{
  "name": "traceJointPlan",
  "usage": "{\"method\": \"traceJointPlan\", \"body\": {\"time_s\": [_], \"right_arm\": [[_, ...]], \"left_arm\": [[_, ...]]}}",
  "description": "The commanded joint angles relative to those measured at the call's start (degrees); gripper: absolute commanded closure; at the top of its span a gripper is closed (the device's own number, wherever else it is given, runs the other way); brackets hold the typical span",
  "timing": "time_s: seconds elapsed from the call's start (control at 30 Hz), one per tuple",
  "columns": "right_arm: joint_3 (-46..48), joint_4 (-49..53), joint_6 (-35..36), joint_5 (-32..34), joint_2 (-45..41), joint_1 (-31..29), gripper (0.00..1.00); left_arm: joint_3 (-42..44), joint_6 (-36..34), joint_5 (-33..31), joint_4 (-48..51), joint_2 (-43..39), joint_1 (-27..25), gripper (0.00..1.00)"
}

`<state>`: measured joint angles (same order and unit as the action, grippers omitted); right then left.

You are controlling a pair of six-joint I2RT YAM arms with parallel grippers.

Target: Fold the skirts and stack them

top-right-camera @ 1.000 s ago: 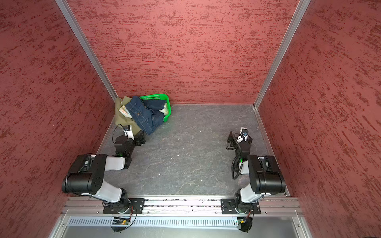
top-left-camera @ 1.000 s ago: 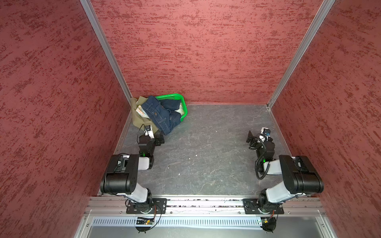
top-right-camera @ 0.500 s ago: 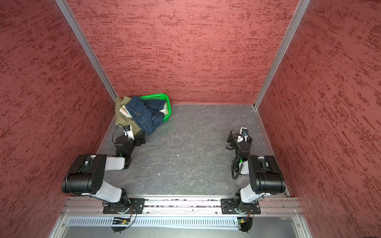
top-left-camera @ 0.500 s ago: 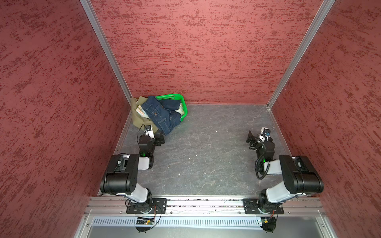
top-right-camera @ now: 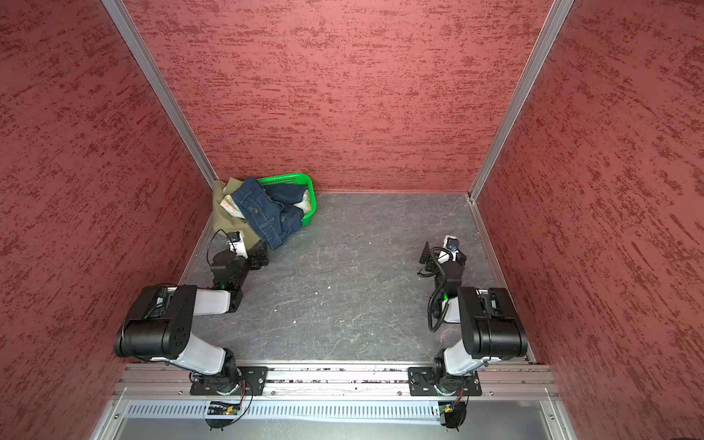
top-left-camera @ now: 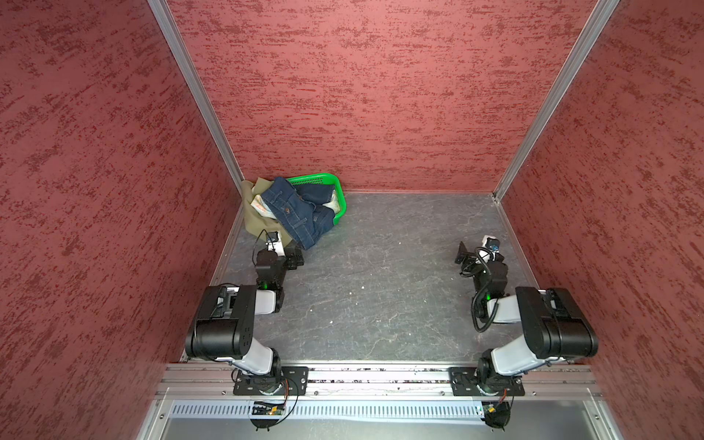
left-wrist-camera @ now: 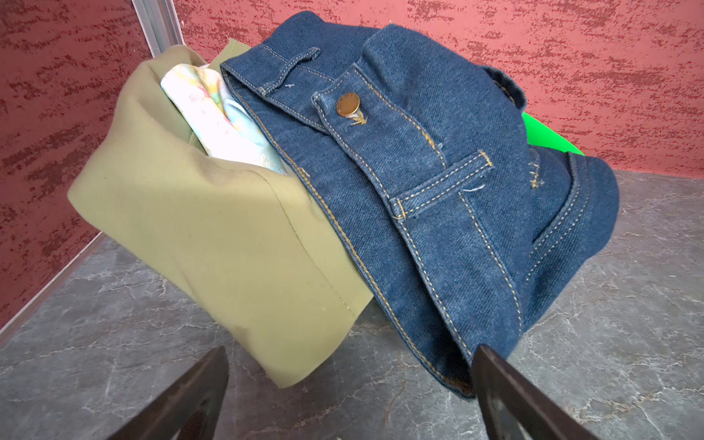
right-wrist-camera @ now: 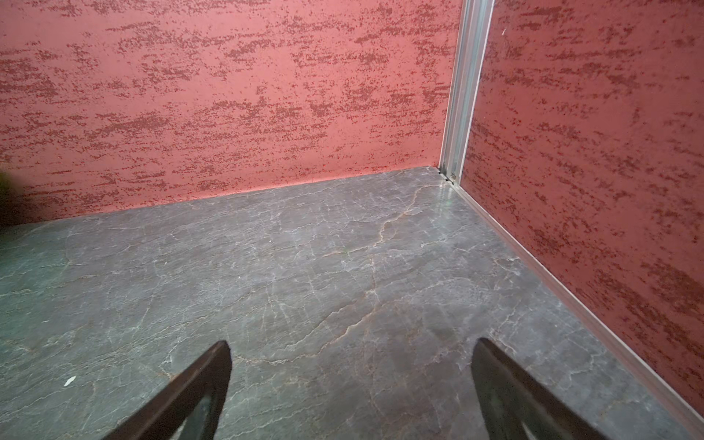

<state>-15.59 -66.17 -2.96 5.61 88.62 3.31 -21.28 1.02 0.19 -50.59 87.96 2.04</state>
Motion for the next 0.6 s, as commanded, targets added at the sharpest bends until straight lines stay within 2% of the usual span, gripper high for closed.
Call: {"method": "traceJointPlan", "body": {"time_s": [0.0,0.13,0.27,0.37,0.43,0.5,0.57], "right_arm": [[-0.51,-0.18,0.51,-0.23,-0.01,-0.30,0.01],[-0.03,-0.70,0.67,0.23,-0.49,-0.67,0.01],[1.60,-1.34,1.51,0.28,-3.33,-1.19,0.01],[2.11,1.06,1.93,1.77,-7.47,-2.02,0.01],[2.04,4.20,1.57,3.07,-10.43,-2.42,0.01],[1.08,9.64,0.05,4.40,-13.52,-2.53,0.01],[0.15,13.68,-1.37,5.05,-16.08,-2.67,0.01]], "left_arm": [[-0.26,-0.32,0.89,-0.81,-0.01,0.27,0.00],[0.75,0.35,1.54,-1.73,-0.73,1.03,0.00],[4.07,1.44,3.16,-7.02,-1.71,2.21,0.00],[6.10,1.68,-1.00,-9.18,-4.18,1.13,0.00],[5.84,2.00,-4.27,-4.77,-8.74,0.35,0.00],[4.28,3.23,-7.67,4.89,-14.19,-0.09,0.00],[0.83,3.86,-19.15,17.37,-19.04,-2.84,0.00]]}}
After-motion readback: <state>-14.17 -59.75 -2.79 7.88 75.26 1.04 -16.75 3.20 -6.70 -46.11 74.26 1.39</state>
